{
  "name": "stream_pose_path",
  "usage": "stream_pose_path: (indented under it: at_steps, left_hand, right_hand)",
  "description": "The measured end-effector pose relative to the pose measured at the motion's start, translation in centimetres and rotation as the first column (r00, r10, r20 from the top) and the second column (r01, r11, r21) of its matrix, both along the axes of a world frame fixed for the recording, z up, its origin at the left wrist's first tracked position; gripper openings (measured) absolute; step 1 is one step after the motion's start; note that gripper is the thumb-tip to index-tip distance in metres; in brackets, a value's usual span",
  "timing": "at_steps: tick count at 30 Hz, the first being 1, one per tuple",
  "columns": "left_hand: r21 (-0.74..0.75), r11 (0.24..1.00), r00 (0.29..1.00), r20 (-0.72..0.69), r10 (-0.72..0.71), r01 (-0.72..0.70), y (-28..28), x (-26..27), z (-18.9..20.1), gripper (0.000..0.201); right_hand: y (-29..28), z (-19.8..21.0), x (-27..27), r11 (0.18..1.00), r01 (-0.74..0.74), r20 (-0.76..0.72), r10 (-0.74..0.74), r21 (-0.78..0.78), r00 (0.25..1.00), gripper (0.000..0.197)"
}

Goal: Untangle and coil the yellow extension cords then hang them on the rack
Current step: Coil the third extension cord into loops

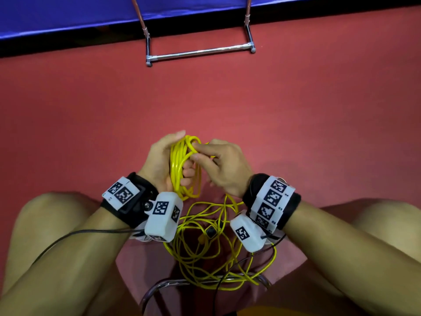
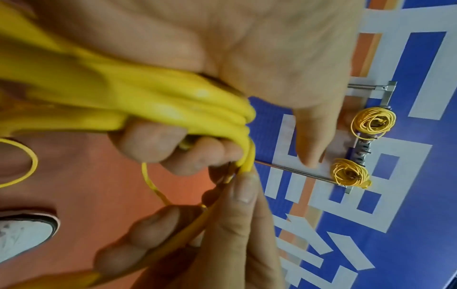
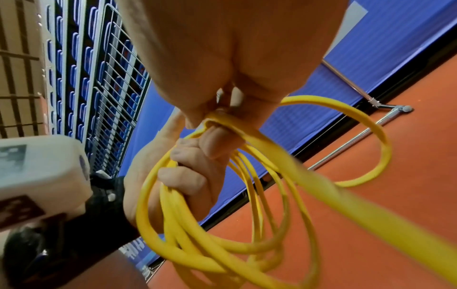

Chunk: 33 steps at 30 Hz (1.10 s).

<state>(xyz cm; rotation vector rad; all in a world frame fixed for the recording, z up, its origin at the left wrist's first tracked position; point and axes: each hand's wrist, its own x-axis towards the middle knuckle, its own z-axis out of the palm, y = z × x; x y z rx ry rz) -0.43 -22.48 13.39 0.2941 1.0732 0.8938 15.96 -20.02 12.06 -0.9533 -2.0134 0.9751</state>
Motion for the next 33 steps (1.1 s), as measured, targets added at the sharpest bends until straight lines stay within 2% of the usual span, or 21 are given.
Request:
stream_pose_path:
  at_steps: [3,4,6,7,9,11,13,15,17,19,20,22,23,25,26,27,29,33]
  left_hand:
    - [0.004,1.000,0.999,0.033,-0.022,0.022,-0.3,-0.1,-0.8,0.057]
    - [0.032,0.999,1.000,0.018,-0.019,0.018,-0.3,-0.2,-0.9,0.057]
    - [0.105,0.994,1.000,-0.024,0.000,0.003,-0.2,-0.7,-0.5,0.050]
    - [0.126,0.992,0.999,-0.046,0.000,0.005,-0.1,-0.9,-0.2,0.043]
    - [0.110,0.994,0.994,-0.111,0.007,0.005,0.2,-1.1,0.3,0.026]
    - [0.054,0.998,0.988,-0.154,0.002,0.007,0.3,-1.3,0.6,0.016]
    - [0.045,0.998,0.992,-0.120,-0.041,0.046,0.1,-1.7,0.7,0.016]
    - [0.088,0.991,0.995,-0.029,-0.097,0.099,-0.1,-2.1,0.9,0.018]
    - [0.140,0.981,0.986,0.082,-0.147,0.134,-0.3,-2.3,1.5,0.018]
    - [0.180,0.969,0.966,0.166,-0.198,0.168,-0.4,-2.5,2.2,0.017]
    - [0.191,0.964,0.958,0.184,-0.221,0.186,-0.5,-2.5,2.4,0.017]
    - [0.198,0.955,0.946,0.195,-0.259,0.221,-0.6,-2.3,2.7,0.017]
    - [0.198,0.952,0.942,0.197,-0.271,0.233,-0.5,-2.2,2.8,0.018]
    - [0.187,0.954,0.942,0.196,-0.272,0.236,-0.4,-2.3,2.9,0.020]
    - [0.181,0.954,0.941,0.201,-0.274,0.239,-0.4,-2.5,3.0,0.020]
    - [0.181,0.952,0.936,0.212,-0.282,0.246,-0.4,-2.7,3.1,0.020]
    - [0.200,0.944,0.919,0.246,-0.308,0.263,-0.4,-3.1,3.2,0.016]
    - [0.237,0.944,0.886,0.352,-0.304,0.230,-0.3,-3.7,3.1,0.009]
  right_hand:
    - [-0.6,0.1,0.0,0.994,-0.090,-0.009,0.091,0.070,0.996,0.022]
    - [-0.7,-0.1,0.0,0.990,-0.121,0.006,0.121,0.077,0.993,0.021]
    - [-1.0,-0.6,0.1,0.993,-0.108,0.011,0.108,0.038,0.994,0.032]
    - [-0.9,-0.5,0.2,0.998,-0.059,-0.010,0.059,0.015,0.998,0.035]
    - [0.3,-0.2,0.7,0.994,0.095,-0.075,-0.090,0.058,0.993,0.025]
    - [2.5,0.2,1.5,0.945,0.287,-0.120,-0.271,0.156,0.955,0.015]
    - [5.0,0.5,2.7,0.882,0.447,-0.144,-0.428,0.150,0.892,0.015]
    - [7.2,0.6,3.9,0.833,0.551,-0.032,-0.550,0.049,0.835,0.018]
    - [8.5,-0.4,5.1,0.804,0.592,0.282,-0.555,-0.058,0.782,0.020]
    - [8.7,-2.0,5.5,0.815,0.554,0.592,-0.365,-0.170,0.719,0.022]
    - [8.4,-2.8,5.2,0.836,0.504,0.678,-0.243,-0.217,0.694,0.024]
    - [7.2,-4.0,4.2,0.892,0.384,0.715,-0.105,-0.240,0.691,0.038]
    - [6.5,-4.3,3.5,0.922,0.314,0.664,-0.090,-0.226,0.743,0.051]
    - [5.5,-4.3,2.1,0.971,0.184,0.468,-0.093,-0.153,0.879,0.080]
    - [5.2,-4.1,1.7,0.987,0.136,0.380,-0.093,-0.088,0.920,0.087]
    - [5.0,-3.7,1.5,0.997,0.079,0.319,-0.068,-0.020,0.945,0.087]
    - [5.0,-3.9,1.4,0.994,-0.083,0.236,0.063,0.076,0.970,0.075]
    - [5.0,-4.8,1.4,0.976,-0.208,0.115,0.214,-0.067,0.970,0.063]
